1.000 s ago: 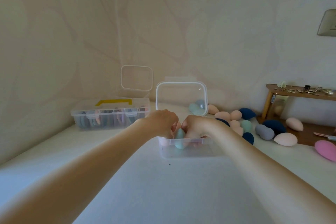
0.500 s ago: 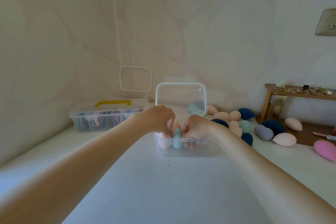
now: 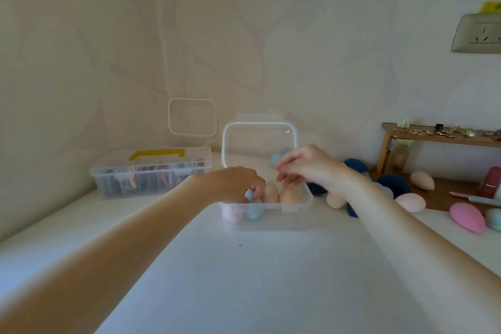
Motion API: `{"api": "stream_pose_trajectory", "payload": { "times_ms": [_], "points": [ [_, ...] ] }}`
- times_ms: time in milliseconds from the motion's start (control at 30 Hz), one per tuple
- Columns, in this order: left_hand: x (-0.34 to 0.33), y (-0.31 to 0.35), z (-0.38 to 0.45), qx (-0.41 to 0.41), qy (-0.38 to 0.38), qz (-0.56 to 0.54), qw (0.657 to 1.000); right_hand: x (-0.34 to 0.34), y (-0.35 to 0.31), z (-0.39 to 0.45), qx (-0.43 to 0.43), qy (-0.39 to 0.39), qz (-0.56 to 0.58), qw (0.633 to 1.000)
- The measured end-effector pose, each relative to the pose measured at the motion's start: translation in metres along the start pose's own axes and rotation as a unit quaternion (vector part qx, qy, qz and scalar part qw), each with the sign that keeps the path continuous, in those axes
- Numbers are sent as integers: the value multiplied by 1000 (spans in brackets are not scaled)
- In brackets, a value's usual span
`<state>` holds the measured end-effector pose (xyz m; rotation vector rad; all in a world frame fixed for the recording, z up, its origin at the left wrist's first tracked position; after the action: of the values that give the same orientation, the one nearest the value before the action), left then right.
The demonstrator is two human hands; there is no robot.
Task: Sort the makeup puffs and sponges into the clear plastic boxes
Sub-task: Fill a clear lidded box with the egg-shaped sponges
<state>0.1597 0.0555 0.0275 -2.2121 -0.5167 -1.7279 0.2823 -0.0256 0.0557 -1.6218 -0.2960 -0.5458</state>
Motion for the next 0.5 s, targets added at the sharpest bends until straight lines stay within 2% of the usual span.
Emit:
{"api": "stream_pose_trajectory", "payload": {
  "times_ms": [67, 100, 133, 233, 367, 433, 500],
  "points": [
    [-2, -1, 1, 3, 9, -5, 1000, 32, 4, -3, 3, 126, -35, 991],
    [-2, -2, 1, 5, 14, -6, 1000, 41, 10, -2, -15, 163, -97, 982],
    [-3, -2, 2, 6, 18, -7, 1000, 45, 16, -1, -45, 167, -168, 970],
    [-3, -1, 2, 5, 26, -7, 1000, 38, 41, 0, -120, 103, -316, 935],
    [-4, -2, 1, 8, 27, -16, 999, 34, 53, -9, -192, 78, -455, 866],
    [-5, -3, 3, 14, 27, -15, 999, 32, 60, -13, -222, 46, -452, 863],
    [-6, -2, 4, 15, 30, -7, 999, 30, 59, -14, -194, 57, -436, 877]
  ]
}}
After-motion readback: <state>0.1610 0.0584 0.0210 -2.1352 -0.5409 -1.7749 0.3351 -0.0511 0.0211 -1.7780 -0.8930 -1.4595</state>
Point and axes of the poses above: each hand's wrist, its own z-axis towards the middle knuckle, its own x-axis out of the back of the hand, y = z × x, the point moved 4 cm from there along z, towards the middle knuckle, and after that the axes turned 9 degrees about -y, right-handed, at the moved point
